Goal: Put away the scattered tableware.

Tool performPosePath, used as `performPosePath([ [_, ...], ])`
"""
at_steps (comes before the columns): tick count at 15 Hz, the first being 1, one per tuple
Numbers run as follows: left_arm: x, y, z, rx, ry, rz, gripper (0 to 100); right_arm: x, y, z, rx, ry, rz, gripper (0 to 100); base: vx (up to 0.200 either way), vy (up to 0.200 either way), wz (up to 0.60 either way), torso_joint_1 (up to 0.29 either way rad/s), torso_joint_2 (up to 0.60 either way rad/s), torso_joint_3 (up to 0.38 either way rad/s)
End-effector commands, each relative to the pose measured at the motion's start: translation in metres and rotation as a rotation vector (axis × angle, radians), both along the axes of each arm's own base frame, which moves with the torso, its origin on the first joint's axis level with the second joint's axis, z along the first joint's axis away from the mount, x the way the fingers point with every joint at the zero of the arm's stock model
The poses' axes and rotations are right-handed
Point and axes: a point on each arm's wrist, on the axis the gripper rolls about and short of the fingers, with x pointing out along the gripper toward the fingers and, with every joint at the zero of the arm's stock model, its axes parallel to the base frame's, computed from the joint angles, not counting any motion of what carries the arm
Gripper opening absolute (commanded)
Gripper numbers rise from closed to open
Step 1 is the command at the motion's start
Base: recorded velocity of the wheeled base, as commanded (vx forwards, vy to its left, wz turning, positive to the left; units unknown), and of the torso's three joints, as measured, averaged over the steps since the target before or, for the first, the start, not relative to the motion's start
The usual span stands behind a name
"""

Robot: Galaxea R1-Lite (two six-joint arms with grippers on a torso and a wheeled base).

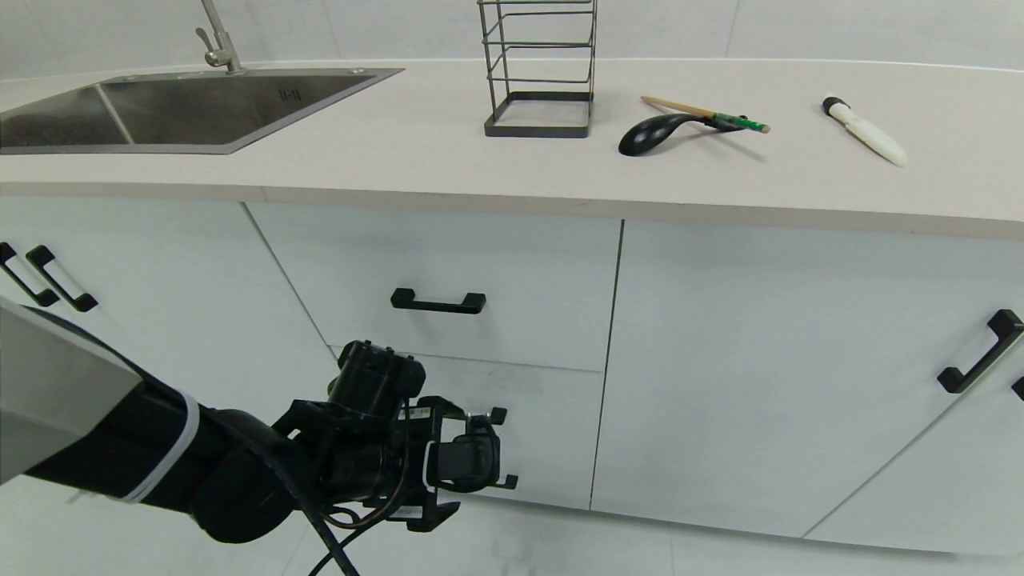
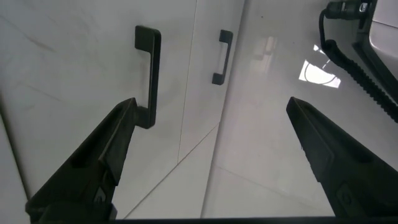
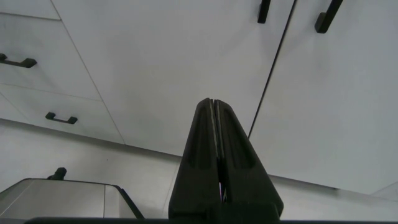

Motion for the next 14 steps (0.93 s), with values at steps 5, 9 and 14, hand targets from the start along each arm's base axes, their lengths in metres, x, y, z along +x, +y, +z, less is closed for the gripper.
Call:
performPosePath([
  [5, 0.012, -0.005, -0.012, 0.0, 0.001, 0.006, 100, 0.0, 0.0, 0.0, 0.0, 0.001, 0.0, 0, 0.0, 0.0, 0.0, 0.0, 0.0, 0.0],
  [9, 0.021, -0.01, -0.012, -0.007, -0.011, 0.004, 100, 0.0, 0.0, 0.0, 0.0, 0.001, 0.0, 0, 0.0, 0.0, 0.0, 0.0, 0.0, 0.0],
  [14, 0.021, -0.01, -0.013, -0.005, -0.008, 0.006, 100, 0.0, 0.0, 0.0, 0.0, 0.001, 0.0, 0, 0.0, 0.0, 0.0, 0.0, 0.0, 0.0],
])
